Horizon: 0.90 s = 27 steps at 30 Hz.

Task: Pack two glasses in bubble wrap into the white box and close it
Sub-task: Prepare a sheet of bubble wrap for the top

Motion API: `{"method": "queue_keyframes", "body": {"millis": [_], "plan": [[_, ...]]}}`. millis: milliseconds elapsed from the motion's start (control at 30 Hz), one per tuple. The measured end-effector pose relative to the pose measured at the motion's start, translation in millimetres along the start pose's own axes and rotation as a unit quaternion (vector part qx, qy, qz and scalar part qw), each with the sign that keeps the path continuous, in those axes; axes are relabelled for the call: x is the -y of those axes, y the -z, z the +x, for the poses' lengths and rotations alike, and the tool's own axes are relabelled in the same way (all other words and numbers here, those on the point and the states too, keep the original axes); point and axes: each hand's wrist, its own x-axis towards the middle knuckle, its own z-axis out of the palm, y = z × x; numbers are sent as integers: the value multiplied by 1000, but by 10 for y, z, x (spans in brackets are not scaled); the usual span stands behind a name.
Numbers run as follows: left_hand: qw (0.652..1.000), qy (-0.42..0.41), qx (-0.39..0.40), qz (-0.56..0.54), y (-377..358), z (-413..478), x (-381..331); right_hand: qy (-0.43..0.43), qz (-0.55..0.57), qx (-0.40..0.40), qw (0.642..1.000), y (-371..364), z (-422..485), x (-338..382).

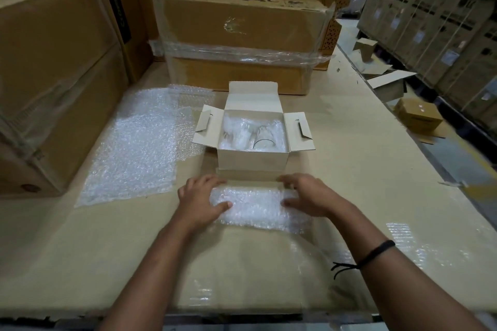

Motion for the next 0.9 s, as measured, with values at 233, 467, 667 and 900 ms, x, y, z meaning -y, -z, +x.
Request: {"method": "queue_keyframes", "body": {"millis": [233,467,667,900], "plan": [[999,-1,32,22,15,32,46,-12,-67,61,996,1,57,18],[983,-51,-107,-140,122,106,-5,29,-42,-132,990,-56,67,117],[992,-116,32,29,91,122,211,41,-134,-116,983,-109,102,101],[996,-91,11,-12,127,164,283,2,-52,-3,999,-31,38,108]]}}
